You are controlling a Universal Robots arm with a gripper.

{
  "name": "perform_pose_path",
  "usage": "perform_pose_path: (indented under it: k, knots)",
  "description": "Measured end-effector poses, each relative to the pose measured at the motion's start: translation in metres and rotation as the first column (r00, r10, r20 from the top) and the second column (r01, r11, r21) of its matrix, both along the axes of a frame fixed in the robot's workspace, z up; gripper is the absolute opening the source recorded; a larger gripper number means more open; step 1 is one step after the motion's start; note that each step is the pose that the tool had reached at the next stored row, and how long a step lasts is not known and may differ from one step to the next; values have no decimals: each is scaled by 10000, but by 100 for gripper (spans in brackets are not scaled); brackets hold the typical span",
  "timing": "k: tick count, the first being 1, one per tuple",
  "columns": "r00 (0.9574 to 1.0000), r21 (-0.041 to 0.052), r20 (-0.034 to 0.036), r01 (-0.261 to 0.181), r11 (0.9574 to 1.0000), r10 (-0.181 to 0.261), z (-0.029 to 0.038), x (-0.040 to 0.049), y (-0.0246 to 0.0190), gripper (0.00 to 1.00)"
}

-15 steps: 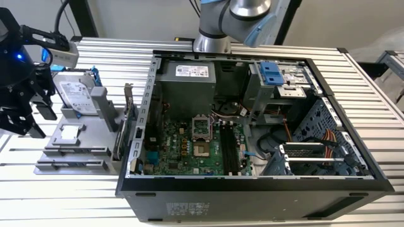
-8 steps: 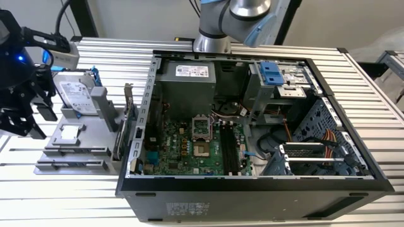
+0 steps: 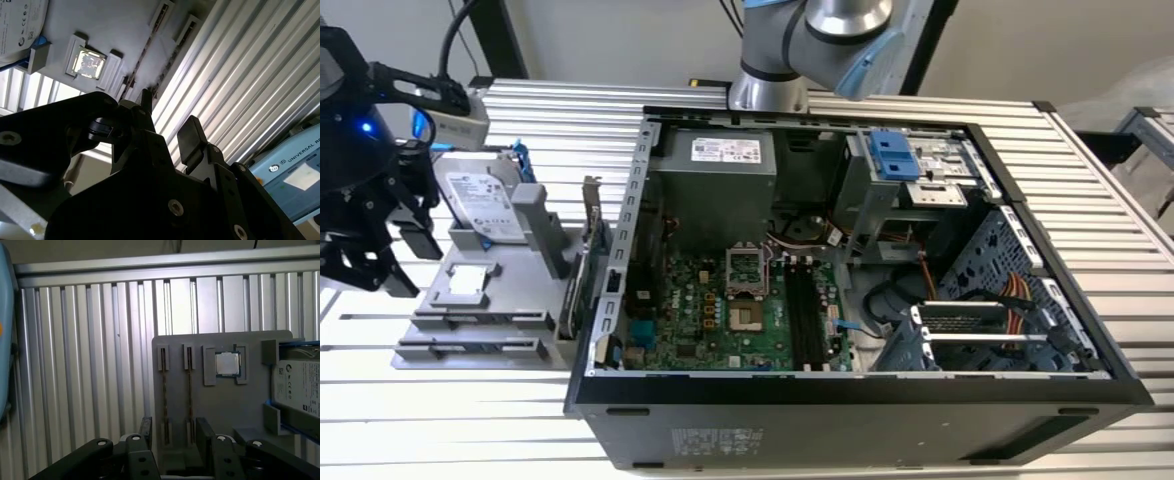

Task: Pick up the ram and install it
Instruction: 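Pick up the ram and move it above insertion slot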

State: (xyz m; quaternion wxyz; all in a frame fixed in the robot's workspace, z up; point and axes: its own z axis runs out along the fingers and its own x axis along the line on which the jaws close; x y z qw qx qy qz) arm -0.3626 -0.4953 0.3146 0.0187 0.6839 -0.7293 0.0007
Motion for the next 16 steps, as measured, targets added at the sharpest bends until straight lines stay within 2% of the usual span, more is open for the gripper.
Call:
perform_pose_path:
  k: [16]
  knots:
    - [10000,-36,0,0,10000,0,-33,0,0,100]
